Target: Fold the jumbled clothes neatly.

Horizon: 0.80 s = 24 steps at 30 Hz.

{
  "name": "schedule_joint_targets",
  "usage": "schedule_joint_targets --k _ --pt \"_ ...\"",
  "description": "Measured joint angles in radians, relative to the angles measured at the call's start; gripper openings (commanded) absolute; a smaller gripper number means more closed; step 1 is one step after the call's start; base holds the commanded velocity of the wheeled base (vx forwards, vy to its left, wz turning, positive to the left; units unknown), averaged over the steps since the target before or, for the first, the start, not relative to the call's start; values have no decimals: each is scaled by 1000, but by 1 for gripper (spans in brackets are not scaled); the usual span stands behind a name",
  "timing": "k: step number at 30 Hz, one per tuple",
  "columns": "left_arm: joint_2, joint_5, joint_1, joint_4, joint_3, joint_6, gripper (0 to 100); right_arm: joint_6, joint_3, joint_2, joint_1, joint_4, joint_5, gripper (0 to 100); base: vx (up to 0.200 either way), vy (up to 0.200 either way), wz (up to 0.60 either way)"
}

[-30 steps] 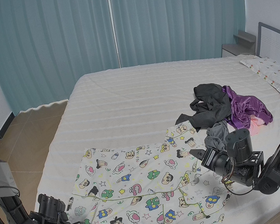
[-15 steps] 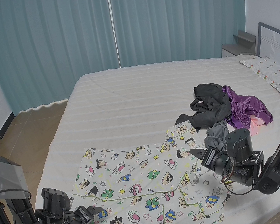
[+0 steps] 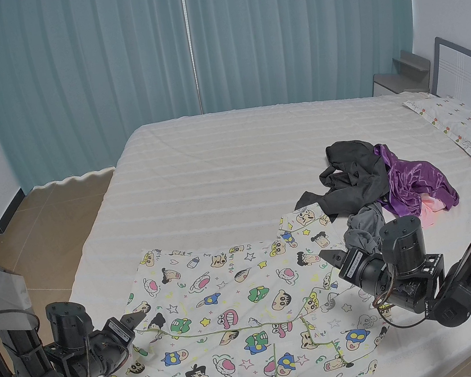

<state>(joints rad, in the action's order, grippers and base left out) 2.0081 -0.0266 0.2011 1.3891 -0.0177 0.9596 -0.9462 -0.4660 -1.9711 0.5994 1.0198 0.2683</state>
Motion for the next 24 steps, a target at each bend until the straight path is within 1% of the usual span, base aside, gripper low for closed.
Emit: schedule_joint_targets --k 4,8,12,16,19,23,24 --pt "-14 3 -48 36 0 -55 100 0 0 2 0 0 0 100 0 0 0" --pt "-13 13 -116 92 0 -113 100 0 0 3 0 0 0 100 0 0 0" --pt "4 65 -180 159 0 -172 100 1 0 3 0 0 0 100 0 0 0" --pt "28 103 -234 163 -11 -198 100 1 0 3 1 0 0 100 0 0 0" --pt "47 157 -279 164 -36 -209 100 1 0 4 3 0 1 100 0 0 0" --pt "71 273 -329 164 -48 -239 100 1 0 4 5 0 2 100 0 0 0" --pt "80 304 -343 164 -48 -259 100 1 1 5 5 0 2 100 0 0 0"
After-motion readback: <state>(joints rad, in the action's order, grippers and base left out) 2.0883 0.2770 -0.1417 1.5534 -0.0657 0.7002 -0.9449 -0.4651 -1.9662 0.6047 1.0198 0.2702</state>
